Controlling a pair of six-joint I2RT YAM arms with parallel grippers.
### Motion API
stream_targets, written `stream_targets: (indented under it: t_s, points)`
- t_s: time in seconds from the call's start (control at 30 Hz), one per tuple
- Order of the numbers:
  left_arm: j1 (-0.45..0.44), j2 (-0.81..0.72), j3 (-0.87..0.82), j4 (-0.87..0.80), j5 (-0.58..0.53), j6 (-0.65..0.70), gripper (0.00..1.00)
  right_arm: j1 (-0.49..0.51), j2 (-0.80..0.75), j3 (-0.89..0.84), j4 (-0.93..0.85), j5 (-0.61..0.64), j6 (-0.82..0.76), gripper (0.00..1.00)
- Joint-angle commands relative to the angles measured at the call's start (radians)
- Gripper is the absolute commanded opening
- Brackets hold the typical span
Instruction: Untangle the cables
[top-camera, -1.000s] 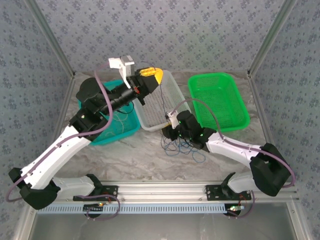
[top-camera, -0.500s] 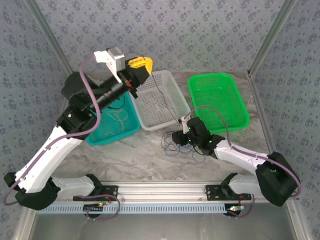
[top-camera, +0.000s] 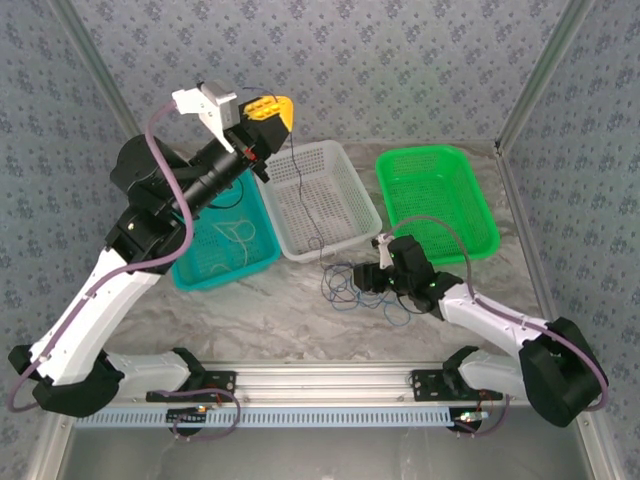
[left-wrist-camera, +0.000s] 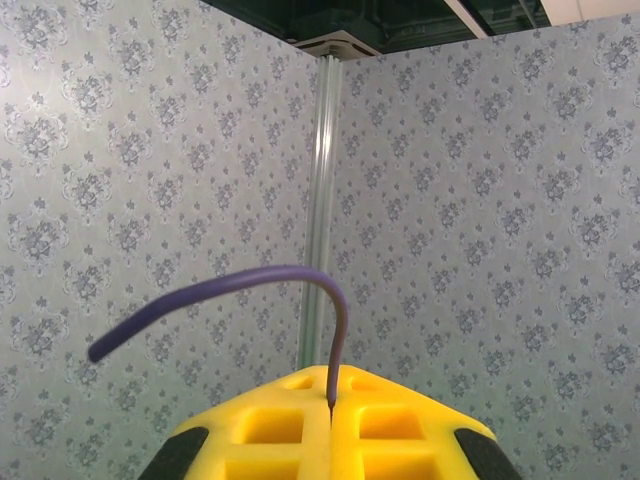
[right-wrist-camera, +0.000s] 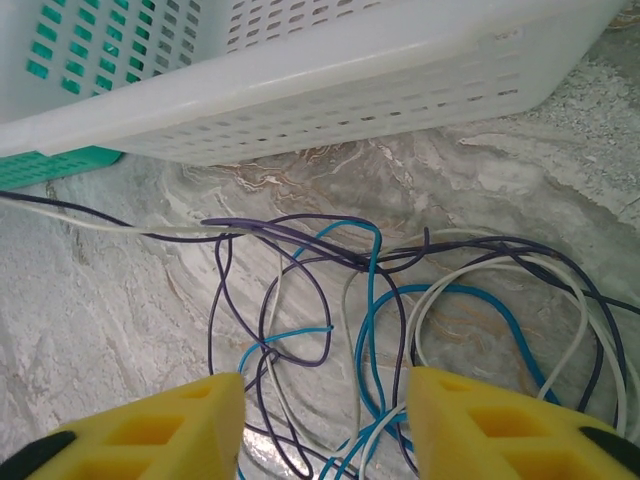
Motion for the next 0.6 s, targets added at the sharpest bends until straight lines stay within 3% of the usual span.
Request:
stream_targets:
  t_s: [0.0,0.1,0.37,0.57]
  points:
    - [0.005,0.006,0.036,0.014,0.021,-0.001,0.0,-0.003,-0.047,-0.008,-0.014,-0.014,-0.013,0.61]
    - [0.006,0.007,0.035,0.019,0.026,-0.003,0.0,0.002,-0.073,-0.015,0.003,-0.024,-0.041,0.7]
    - [0.006,0.01,0.032,0.029,0.026,-0.01,0.0,0.075,-0.007,-0.032,0.116,-0.027,-0.054,0.83]
    - [0.006,0.015,0.034,0.038,0.024,-0.027,0.0,0.191,0.083,-0.037,0.249,0.158,-0.076,0.88]
